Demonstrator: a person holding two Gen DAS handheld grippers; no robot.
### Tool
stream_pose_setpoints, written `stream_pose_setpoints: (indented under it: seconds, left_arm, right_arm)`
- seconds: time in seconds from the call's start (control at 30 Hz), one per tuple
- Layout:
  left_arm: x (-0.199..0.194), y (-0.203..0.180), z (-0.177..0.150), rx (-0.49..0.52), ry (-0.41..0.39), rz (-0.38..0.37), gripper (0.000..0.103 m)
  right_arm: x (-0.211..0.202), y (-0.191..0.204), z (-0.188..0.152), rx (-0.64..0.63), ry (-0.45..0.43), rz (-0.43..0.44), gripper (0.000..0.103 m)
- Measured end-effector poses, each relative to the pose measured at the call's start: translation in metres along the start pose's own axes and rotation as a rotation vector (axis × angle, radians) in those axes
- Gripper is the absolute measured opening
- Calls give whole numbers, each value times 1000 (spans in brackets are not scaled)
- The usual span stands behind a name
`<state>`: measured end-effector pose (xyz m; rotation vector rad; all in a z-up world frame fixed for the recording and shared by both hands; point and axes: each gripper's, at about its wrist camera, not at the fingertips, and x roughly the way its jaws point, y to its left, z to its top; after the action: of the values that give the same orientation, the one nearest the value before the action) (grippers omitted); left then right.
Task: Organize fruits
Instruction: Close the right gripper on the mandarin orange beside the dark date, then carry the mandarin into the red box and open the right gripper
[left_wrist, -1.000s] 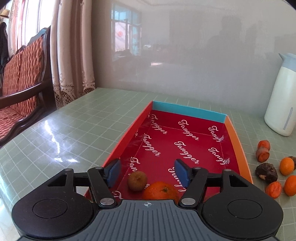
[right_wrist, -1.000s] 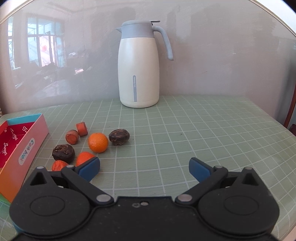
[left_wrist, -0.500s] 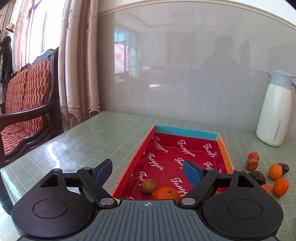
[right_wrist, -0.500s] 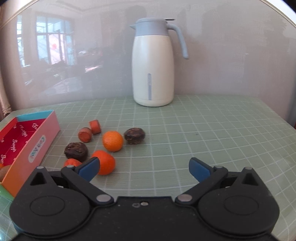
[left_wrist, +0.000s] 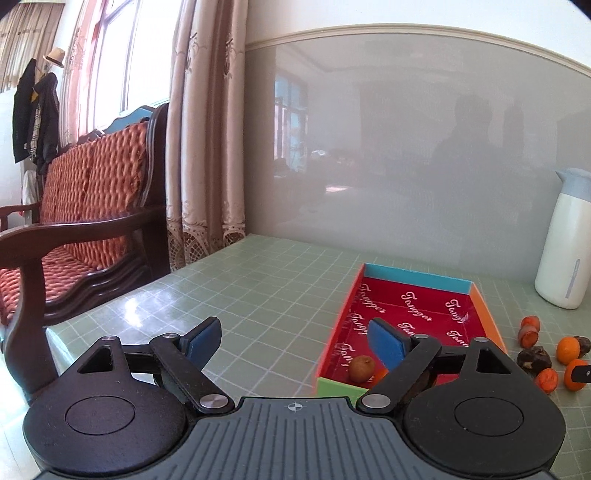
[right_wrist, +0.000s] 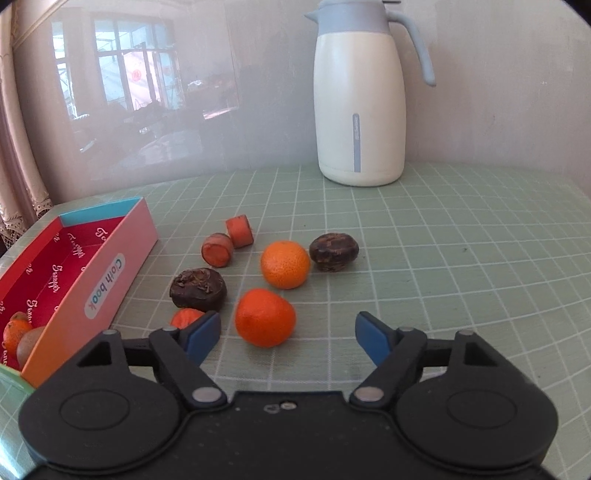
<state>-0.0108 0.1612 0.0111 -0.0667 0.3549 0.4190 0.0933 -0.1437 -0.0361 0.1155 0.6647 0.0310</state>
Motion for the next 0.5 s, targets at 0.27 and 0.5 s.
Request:
stream_pose_setpoints:
  seconds: [0.27, 0.5]
  left_arm:
    - [4, 26, -1, -44, 5, 56, 88]
    - [8, 48, -4, -107, 22, 98, 88]
  right_arm:
    - [22, 13, -1, -24, 45, 1, 43]
    - [14, 21, 0, -54, -7, -9, 39]
